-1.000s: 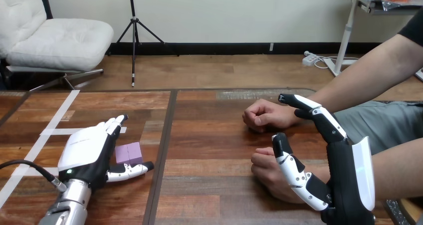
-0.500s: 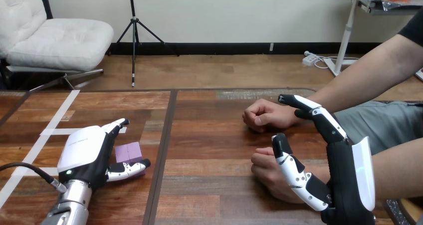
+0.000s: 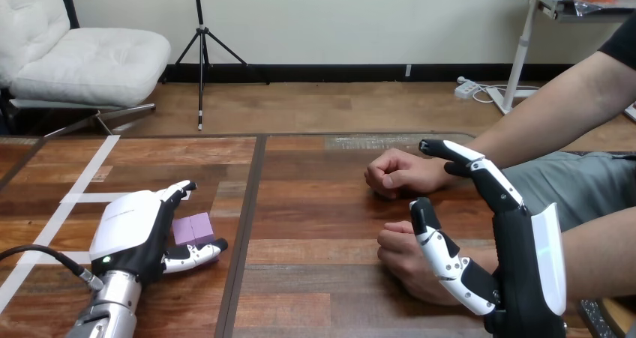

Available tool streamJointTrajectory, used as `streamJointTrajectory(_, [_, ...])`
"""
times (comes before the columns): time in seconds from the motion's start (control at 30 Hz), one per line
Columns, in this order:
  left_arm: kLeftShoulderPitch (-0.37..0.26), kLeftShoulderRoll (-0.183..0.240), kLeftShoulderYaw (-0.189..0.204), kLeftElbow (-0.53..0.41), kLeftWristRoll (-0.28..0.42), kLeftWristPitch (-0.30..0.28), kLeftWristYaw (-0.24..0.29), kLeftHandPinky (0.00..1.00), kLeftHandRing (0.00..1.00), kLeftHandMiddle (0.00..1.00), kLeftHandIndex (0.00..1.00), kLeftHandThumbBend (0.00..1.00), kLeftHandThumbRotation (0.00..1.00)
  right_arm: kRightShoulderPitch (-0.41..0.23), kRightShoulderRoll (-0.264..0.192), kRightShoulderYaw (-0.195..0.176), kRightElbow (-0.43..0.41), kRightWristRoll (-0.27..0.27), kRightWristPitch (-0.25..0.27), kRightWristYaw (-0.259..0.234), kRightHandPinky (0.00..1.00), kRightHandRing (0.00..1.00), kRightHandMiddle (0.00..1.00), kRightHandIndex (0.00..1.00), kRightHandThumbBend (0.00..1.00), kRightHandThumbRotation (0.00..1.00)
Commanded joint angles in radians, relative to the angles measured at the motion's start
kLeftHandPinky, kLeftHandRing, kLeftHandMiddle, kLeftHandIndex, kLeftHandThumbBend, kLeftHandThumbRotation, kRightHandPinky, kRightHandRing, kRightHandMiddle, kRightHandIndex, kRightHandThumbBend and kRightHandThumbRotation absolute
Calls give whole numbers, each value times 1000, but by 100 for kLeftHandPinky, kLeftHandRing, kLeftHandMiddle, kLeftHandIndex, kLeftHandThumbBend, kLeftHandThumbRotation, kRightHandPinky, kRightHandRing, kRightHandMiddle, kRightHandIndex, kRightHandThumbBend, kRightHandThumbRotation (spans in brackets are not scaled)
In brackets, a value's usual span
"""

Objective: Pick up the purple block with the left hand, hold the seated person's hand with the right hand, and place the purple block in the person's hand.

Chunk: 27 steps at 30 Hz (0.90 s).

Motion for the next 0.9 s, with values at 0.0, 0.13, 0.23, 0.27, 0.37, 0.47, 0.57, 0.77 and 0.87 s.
streamJointTrajectory(0.0, [-90,-6,7,3,-19,-24,18,74,80,83,84,66,43,-20,-5,-7,-55,4,5,5,73,78,76,73,39,49])
streamJointTrajectory(0.13, [-92,-8,6,7,-18,-23,20,74,80,82,84,65,41,-20,-4,-6,-58,5,9,5,73,78,76,73,39,49])
streamJointTrajectory(0.23, [-95,-10,4,10,-16,-18,17,74,80,82,83,65,40,-19,-5,-7,-63,1,13,5,73,78,76,73,39,49])
streamJointTrajectory(0.27, [-96,-10,3,11,-15,-17,17,74,80,82,83,64,40,-19,-7,-7,-62,1,13,5,73,78,76,73,39,49])
streamJointTrajectory(0.37, [-98,-11,1,13,-13,-13,17,74,80,82,84,64,40,-21,-9,-7,-59,2,11,4,73,78,76,73,39,49])
streamJointTrajectory(0.47, [-99,-13,-1,16,-11,-10,17,74,80,83,84,65,40,-21,-10,-7,-58,1,10,4,73,78,75,73,39,49])
streamJointTrajectory(0.57, [-102,-14,-3,20,-10,-7,12,75,80,83,84,65,40,-20,-11,-8,-60,-1,12,5,73,78,75,73,39,50])
streamJointTrajectory(0.77, [-104,-14,-5,25,-9,-10,5,76,82,84,85,66,41,-20,-13,-9,-63,-9,13,3,72,78,75,73,39,52])
streamJointTrajectory(0.87, [-104,-13,-7,26,-7,-13,8,77,82,85,86,66,42,-21,-15,-9,-62,-9,12,4,72,78,75,73,39,52])
